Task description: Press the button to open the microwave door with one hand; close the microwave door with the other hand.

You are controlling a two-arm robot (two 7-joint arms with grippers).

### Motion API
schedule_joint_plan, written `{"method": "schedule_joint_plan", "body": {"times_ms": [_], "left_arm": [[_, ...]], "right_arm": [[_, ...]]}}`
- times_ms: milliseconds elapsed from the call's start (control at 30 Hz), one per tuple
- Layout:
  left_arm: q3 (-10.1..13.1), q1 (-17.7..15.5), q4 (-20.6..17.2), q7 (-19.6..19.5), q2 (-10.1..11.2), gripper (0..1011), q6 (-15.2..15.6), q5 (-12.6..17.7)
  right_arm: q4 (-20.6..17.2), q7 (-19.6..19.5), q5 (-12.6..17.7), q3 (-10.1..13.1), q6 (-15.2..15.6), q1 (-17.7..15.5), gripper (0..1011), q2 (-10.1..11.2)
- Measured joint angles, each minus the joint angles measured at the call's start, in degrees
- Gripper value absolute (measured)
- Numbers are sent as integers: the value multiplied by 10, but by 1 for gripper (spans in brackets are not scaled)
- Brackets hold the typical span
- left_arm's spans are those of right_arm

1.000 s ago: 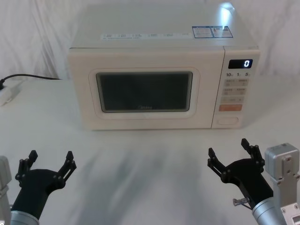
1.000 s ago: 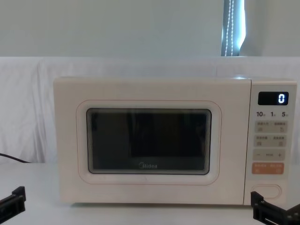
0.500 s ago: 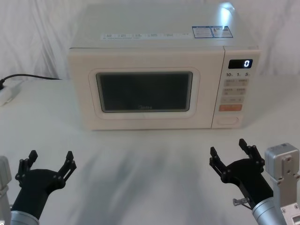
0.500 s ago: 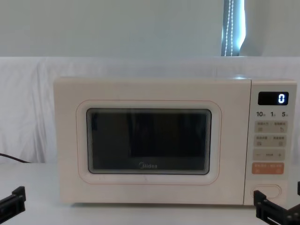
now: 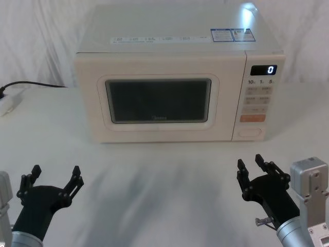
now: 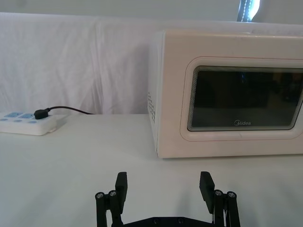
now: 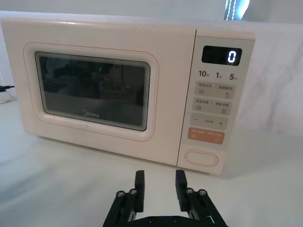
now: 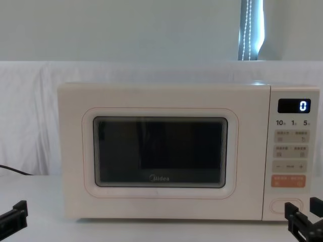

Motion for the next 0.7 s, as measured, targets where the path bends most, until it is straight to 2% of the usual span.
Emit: {"method": "schedule_joint_plan", "body": {"times_ms": [67, 100, 400, 433, 533, 700], "left_arm": [[0, 0, 0, 0, 0, 1001, 0, 0], [0, 0, 0, 0, 0, 1001, 0, 0], [0, 0, 0, 0, 0, 1001, 0, 0], [0, 0, 0, 0, 0, 1001, 0, 0], [0, 0, 0, 0, 0, 1001, 0, 0], [0, 0, 0, 0, 0, 1001, 0, 0]], "right_arm": [[0, 0, 0, 0, 0, 0, 411, 0], [0, 0, 0, 0, 0, 0, 355, 0], [0, 0, 0, 0, 0, 0, 101, 0], [0, 0, 0, 0, 0, 0, 45, 0], [0, 0, 0, 0, 0, 0, 2, 0], [0, 0, 0, 0, 0, 0, 0, 0]]}}
